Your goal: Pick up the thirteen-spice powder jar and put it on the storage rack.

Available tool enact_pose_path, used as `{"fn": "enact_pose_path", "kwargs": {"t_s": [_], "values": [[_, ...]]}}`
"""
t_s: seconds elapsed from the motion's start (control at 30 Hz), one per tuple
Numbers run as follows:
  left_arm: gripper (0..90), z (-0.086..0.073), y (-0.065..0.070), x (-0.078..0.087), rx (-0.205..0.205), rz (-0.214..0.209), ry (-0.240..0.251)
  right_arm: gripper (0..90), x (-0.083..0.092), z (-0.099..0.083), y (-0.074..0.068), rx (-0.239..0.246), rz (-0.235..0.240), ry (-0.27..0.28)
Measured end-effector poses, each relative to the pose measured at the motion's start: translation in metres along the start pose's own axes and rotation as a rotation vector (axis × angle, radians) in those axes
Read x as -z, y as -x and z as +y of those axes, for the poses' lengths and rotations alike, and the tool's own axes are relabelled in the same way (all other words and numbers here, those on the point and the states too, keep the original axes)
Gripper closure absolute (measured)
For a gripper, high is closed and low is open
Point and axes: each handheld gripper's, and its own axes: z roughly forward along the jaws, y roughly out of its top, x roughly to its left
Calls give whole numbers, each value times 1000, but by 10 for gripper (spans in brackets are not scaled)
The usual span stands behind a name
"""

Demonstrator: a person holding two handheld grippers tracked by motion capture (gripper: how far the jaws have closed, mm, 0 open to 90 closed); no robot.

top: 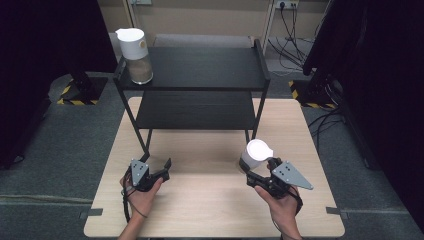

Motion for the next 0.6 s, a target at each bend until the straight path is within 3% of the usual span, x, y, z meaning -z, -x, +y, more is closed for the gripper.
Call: {"fn": "enact_pose_path", "kwargs": {"t_s": [0.6], "values": [[122, 0, 1, 0, -9, 0, 1, 311, -8, 21, -1, 11, -13, 57]]}}
